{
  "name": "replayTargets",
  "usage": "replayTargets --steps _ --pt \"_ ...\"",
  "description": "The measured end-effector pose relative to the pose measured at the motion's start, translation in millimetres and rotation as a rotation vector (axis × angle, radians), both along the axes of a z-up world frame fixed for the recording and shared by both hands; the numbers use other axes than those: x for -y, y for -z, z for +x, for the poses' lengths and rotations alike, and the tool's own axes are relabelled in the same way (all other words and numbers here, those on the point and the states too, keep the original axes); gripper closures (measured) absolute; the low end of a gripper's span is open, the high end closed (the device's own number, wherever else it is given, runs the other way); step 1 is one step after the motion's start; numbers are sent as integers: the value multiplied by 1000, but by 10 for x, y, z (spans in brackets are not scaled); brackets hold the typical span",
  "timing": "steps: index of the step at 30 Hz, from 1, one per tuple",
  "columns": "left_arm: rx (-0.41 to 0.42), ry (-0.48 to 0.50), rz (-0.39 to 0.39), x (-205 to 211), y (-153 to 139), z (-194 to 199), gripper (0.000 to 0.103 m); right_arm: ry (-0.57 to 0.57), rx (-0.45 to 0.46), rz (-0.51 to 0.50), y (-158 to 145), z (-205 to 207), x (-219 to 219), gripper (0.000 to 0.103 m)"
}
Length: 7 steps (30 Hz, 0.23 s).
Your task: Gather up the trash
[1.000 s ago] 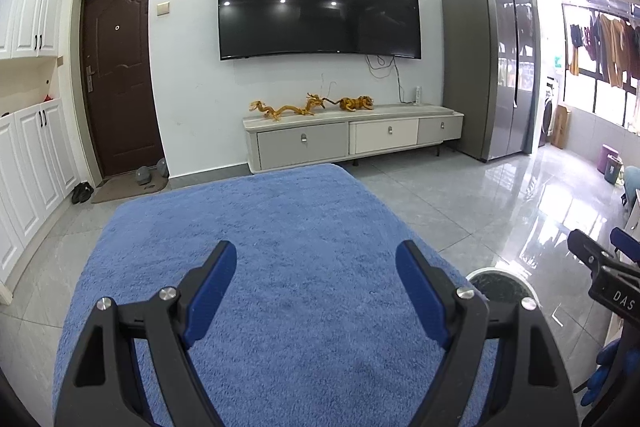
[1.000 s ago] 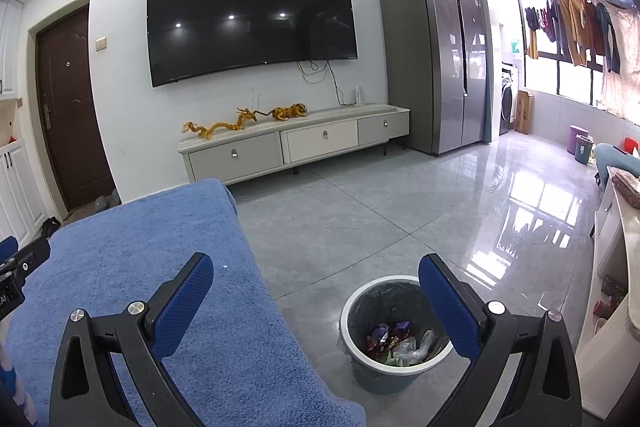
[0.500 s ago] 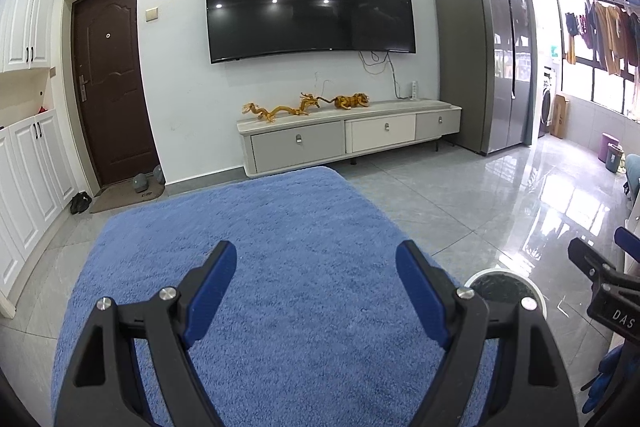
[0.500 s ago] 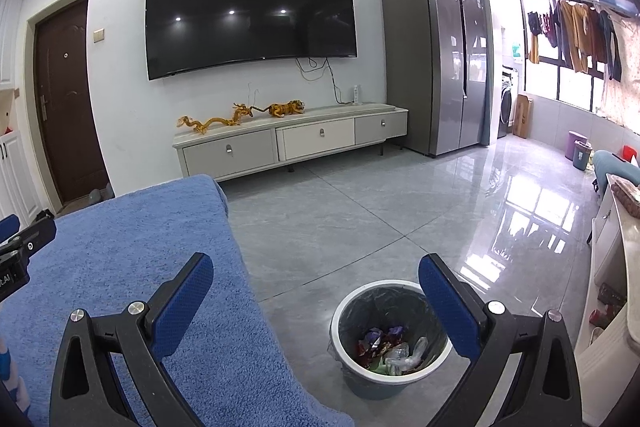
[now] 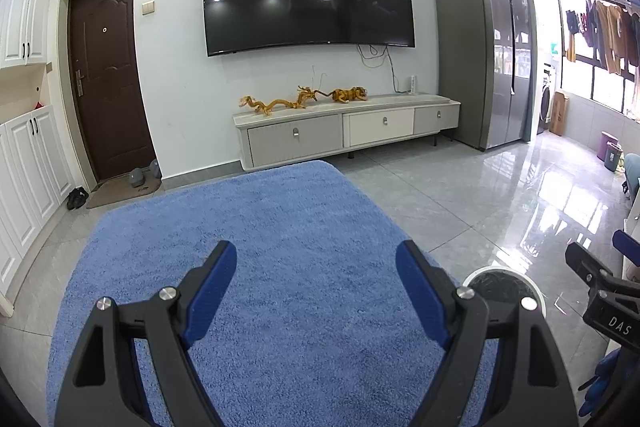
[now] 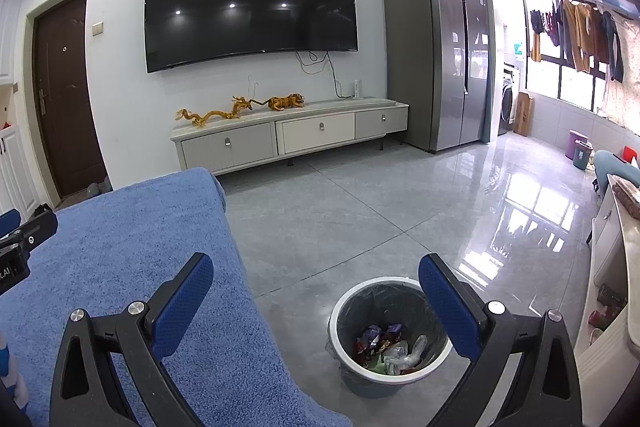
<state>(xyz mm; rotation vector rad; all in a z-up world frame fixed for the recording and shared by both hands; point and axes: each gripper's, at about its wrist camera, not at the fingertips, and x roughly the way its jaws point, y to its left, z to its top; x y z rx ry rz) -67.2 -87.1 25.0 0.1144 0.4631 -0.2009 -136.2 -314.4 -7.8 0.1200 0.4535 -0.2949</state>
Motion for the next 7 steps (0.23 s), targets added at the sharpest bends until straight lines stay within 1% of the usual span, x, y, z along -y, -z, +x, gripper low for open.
replayTargets --steps 7 --pt "-16 9 -2 -3 30 31 22 1 -7 3 30 23 21 0"
